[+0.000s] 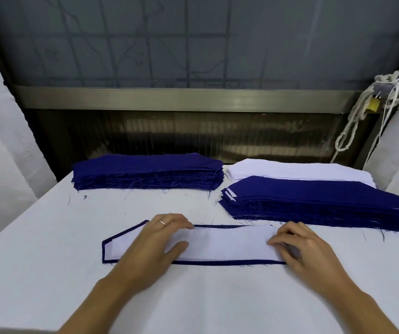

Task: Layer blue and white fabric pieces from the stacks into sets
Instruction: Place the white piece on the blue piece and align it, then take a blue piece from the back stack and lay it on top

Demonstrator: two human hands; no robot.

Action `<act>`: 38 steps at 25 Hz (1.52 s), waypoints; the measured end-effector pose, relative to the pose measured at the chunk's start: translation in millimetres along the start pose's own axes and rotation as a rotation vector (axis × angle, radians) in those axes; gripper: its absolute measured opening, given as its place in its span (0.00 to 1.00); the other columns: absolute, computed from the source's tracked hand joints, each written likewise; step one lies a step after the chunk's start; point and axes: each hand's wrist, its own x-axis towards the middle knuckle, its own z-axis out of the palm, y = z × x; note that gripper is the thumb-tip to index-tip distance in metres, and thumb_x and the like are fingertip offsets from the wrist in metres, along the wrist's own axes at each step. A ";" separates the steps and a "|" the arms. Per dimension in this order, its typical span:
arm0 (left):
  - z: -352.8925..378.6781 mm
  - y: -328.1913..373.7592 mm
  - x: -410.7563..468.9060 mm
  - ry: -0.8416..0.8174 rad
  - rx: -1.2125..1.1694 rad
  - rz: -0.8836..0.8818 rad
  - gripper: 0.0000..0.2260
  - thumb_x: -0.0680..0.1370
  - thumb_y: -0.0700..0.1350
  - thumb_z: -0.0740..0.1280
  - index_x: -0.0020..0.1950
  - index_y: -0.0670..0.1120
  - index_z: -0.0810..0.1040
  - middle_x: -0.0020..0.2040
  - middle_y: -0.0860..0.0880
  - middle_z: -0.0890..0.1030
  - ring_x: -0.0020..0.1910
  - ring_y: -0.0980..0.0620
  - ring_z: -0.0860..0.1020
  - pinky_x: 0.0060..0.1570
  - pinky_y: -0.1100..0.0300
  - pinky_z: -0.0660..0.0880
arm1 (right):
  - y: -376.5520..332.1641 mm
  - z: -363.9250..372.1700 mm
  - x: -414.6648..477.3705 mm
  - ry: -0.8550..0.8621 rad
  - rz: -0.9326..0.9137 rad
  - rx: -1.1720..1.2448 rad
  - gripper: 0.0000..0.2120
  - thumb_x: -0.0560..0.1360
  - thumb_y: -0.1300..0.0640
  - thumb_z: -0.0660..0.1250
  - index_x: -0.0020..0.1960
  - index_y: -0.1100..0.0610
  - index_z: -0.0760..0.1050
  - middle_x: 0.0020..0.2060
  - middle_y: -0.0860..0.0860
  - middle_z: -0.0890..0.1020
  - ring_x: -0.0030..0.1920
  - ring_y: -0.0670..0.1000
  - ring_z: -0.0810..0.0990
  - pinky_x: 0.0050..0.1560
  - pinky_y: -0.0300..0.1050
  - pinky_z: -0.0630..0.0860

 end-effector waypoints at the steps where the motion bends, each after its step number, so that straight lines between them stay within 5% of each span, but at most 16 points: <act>1: 7.8 3.6 3.0 -0.035 -0.027 0.004 0.11 0.82 0.51 0.67 0.63 0.63 0.75 0.64 0.69 0.71 0.68 0.62 0.68 0.68 0.65 0.64 | -0.6 0.1 -0.3 -0.002 0.023 0.004 0.14 0.74 0.62 0.74 0.48 0.43 0.84 0.44 0.36 0.77 0.47 0.42 0.76 0.39 0.38 0.75; 4: 14.8 0.4 2.6 -0.027 -0.080 -0.052 0.06 0.81 0.51 0.68 0.56 0.62 0.77 0.61 0.66 0.73 0.65 0.59 0.70 0.65 0.60 0.68 | -1.6 0.8 -0.7 0.002 0.062 0.000 0.14 0.75 0.64 0.72 0.47 0.44 0.83 0.43 0.36 0.76 0.45 0.41 0.74 0.37 0.38 0.73; 12: -13.5 -32.1 15.3 -0.011 -0.027 -0.199 0.06 0.81 0.49 0.68 0.50 0.62 0.76 0.54 0.65 0.74 0.59 0.63 0.70 0.54 0.68 0.69 | -6.9 -0.4 18.1 -0.012 0.135 -0.079 0.13 0.75 0.65 0.70 0.42 0.47 0.80 0.40 0.37 0.76 0.43 0.42 0.73 0.37 0.38 0.73; 19: -53.9 -70.1 111.6 0.200 0.173 -0.240 0.14 0.82 0.49 0.68 0.67 0.53 0.75 0.64 0.56 0.76 0.62 0.56 0.75 0.59 0.60 0.75 | -45.4 11.1 113.6 0.049 -0.008 -0.063 0.09 0.79 0.58 0.67 0.50 0.45 0.81 0.45 0.37 0.79 0.48 0.41 0.74 0.42 0.35 0.74; 24: -59.7 -104.2 157.1 -0.087 0.308 -0.335 0.22 0.84 0.47 0.65 0.78 0.50 0.67 0.73 0.49 0.74 0.69 0.49 0.74 0.68 0.51 0.74 | -61.4 45.4 188.1 0.014 -0.063 -0.062 0.10 0.82 0.56 0.63 0.53 0.44 0.81 0.46 0.37 0.77 0.49 0.41 0.70 0.42 0.33 0.66; 32: -69.3 -118.5 182.6 -0.090 0.320 -0.275 0.08 0.83 0.46 0.66 0.59 0.50 0.83 0.53 0.50 0.84 0.52 0.51 0.82 0.56 0.52 0.80 | -68.3 83.8 250.1 0.019 -0.077 -0.118 0.13 0.83 0.50 0.63 0.65 0.47 0.78 0.59 0.43 0.80 0.60 0.46 0.74 0.60 0.43 0.74; 35: -70.6 -119.4 186.2 -0.005 0.194 -0.297 0.03 0.79 0.43 0.72 0.48 0.50 0.81 0.45 0.52 0.83 0.47 0.53 0.81 0.53 0.51 0.81 | -74.6 91.8 257.7 -0.010 -0.109 -0.160 0.14 0.84 0.47 0.60 0.66 0.47 0.78 0.59 0.45 0.83 0.61 0.48 0.76 0.62 0.47 0.74; 38: -75.7 -121.0 189.0 -0.022 0.130 -0.312 0.10 0.74 0.46 0.77 0.42 0.51 0.76 0.39 0.53 0.81 0.43 0.54 0.80 0.47 0.52 0.79 | -79.1 95.5 262.2 -0.020 -0.152 -0.295 0.15 0.85 0.46 0.56 0.64 0.45 0.79 0.55 0.44 0.84 0.58 0.49 0.77 0.62 0.47 0.72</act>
